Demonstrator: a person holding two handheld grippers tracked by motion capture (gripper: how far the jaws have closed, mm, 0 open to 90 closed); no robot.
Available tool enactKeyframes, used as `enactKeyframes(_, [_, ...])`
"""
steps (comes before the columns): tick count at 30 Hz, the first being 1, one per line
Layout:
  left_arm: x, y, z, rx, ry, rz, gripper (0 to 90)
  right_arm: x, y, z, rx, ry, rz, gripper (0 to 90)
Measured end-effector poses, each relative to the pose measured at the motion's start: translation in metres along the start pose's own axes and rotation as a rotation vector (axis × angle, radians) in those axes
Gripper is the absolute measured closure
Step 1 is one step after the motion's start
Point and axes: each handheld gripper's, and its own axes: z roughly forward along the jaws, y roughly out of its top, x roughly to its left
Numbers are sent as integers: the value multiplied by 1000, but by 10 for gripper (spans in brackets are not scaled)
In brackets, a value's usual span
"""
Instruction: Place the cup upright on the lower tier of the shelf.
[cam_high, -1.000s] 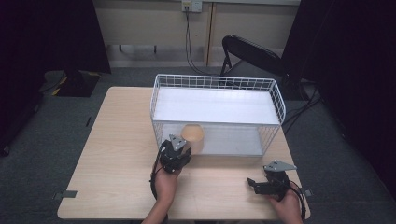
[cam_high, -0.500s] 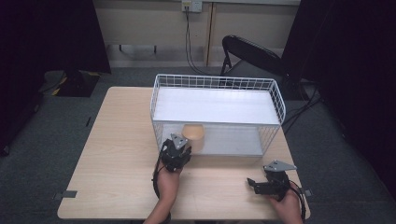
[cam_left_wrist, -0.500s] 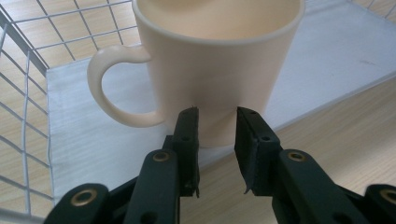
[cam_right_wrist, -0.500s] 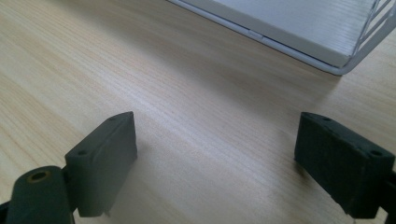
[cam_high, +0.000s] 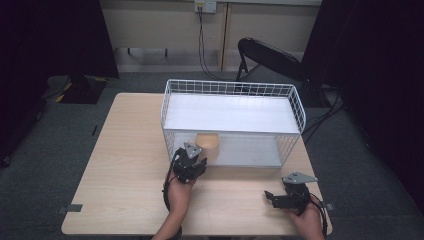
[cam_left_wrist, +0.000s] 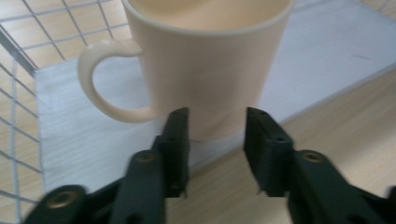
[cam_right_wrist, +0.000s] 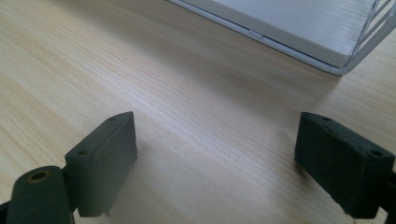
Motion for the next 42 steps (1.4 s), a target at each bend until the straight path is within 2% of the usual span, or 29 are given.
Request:
enactKeyframes(3, [0, -2, -1, 3, -22, 27, 411, 0, 0, 0, 0, 0, 0, 125])
enactKeyframes(7, [-1, -5, -3, -2, -66, 70, 315, 0, 0, 0, 0, 0, 0, 125])
enactKeyframes(10, [-2, -7, -5, 3, -91, 77, 274, 0, 0, 0, 0, 0, 0, 125])
enactKeyframes(12, [-2, -7, -6, -5, -115, 65, 250, 0, 0, 0, 0, 0, 1, 125])
enactKeyframes(13, [-2, -8, -7, -7, -127, 54, 241, 0, 0, 0, 0, 0, 0, 125])
enactKeyframes(21, [1, -9, -13, -18, -179, 50, 190, 0, 0, 0, 0, 1, 0, 125])
enactKeyframes(22, [1, -9, -13, -22, -189, 38, 187, 0, 0, 0, 0, 1, 0, 125])
enactKeyframes(27, [3, -12, -18, -5, -207, 93, 184, 0, 0, 0, 0, 0, 0, 125])
enactKeyframes(31, [5, -13, -24, -15, -227, 85, 180, 0, 0, 0, 0, 0, 0, 125])
enactKeyframes(42, [8, -17, -34, 10, -267, 139, 178, 0, 0, 0, 0, 0, 0, 125])
